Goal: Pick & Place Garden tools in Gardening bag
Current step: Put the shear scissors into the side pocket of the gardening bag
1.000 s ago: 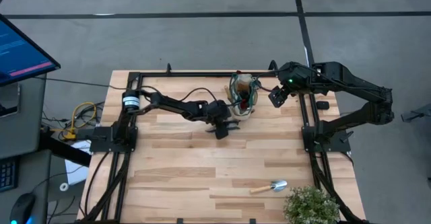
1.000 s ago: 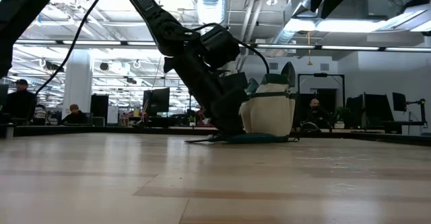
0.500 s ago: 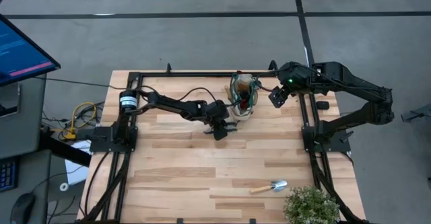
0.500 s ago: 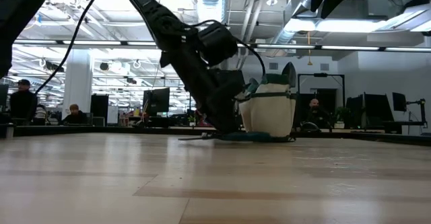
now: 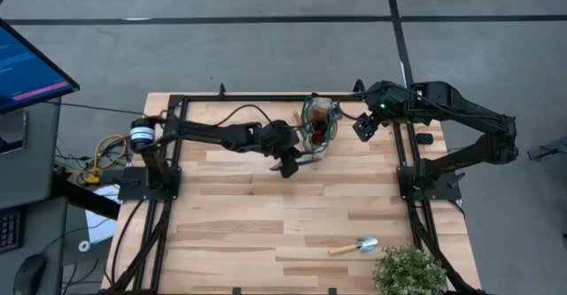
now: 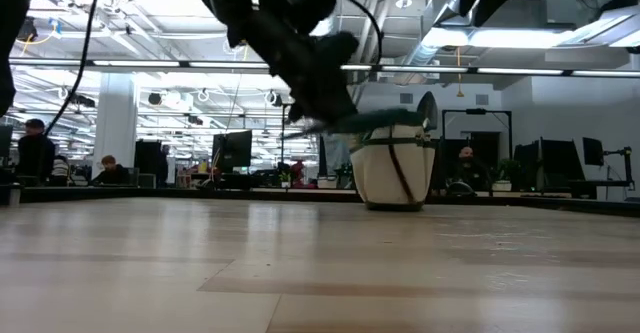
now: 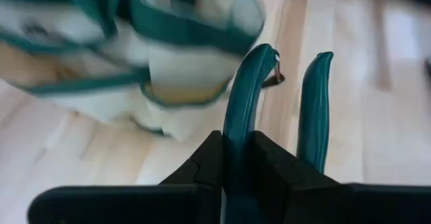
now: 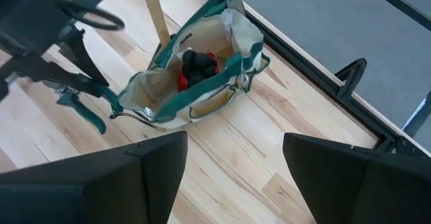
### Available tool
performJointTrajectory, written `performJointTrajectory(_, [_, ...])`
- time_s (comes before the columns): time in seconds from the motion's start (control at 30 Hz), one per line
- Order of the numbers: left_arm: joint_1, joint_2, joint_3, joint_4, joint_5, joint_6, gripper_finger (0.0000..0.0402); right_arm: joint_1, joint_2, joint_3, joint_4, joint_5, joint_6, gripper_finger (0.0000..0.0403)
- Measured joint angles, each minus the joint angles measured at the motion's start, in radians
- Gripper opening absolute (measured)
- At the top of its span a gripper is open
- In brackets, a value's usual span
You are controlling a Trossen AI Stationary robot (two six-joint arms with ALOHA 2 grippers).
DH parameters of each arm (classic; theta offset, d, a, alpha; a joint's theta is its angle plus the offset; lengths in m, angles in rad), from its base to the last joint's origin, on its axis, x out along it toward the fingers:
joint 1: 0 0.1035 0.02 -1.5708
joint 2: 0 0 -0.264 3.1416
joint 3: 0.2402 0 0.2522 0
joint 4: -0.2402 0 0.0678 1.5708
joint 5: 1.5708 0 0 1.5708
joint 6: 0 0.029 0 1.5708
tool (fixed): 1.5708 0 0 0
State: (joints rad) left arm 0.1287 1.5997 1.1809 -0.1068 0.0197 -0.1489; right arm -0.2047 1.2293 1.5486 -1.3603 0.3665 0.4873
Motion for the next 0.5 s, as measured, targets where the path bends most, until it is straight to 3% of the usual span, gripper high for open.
performJointTrajectory(0.5, [-0.033,-0.222,0.000,-0.019,-0.025,-0.043,0.0050,0.047,-0.008,0.000,0.120,-0.034,0.013,0.0239])
